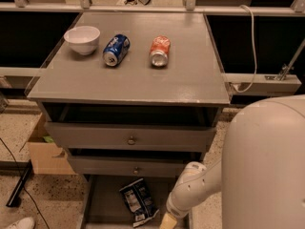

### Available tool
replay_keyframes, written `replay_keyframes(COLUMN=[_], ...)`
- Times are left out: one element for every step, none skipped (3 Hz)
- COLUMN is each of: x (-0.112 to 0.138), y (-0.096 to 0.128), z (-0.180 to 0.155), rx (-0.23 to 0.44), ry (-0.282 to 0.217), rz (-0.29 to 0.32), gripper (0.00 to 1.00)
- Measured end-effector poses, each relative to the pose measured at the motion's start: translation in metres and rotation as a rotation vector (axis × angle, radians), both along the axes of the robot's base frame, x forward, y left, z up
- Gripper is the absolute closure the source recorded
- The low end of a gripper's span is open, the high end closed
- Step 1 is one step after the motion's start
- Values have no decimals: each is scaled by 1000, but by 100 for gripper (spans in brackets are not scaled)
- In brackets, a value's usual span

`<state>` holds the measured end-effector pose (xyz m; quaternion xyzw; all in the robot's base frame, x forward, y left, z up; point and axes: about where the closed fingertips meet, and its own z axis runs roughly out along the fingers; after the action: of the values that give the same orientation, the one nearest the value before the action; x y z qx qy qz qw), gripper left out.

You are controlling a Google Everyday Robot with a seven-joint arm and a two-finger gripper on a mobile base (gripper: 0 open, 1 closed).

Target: Pick blue chip bag from bottom drawer and place on counter

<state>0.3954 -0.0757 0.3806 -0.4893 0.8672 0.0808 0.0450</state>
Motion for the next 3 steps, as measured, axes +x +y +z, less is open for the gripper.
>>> replay_keyframes(x=[0, 3, 7], y=[0, 14, 31], z=[0, -24, -62], rx=[0, 22, 43], ry=[0, 18, 54], rz=[0, 19, 13], gripper=[0, 0, 0])
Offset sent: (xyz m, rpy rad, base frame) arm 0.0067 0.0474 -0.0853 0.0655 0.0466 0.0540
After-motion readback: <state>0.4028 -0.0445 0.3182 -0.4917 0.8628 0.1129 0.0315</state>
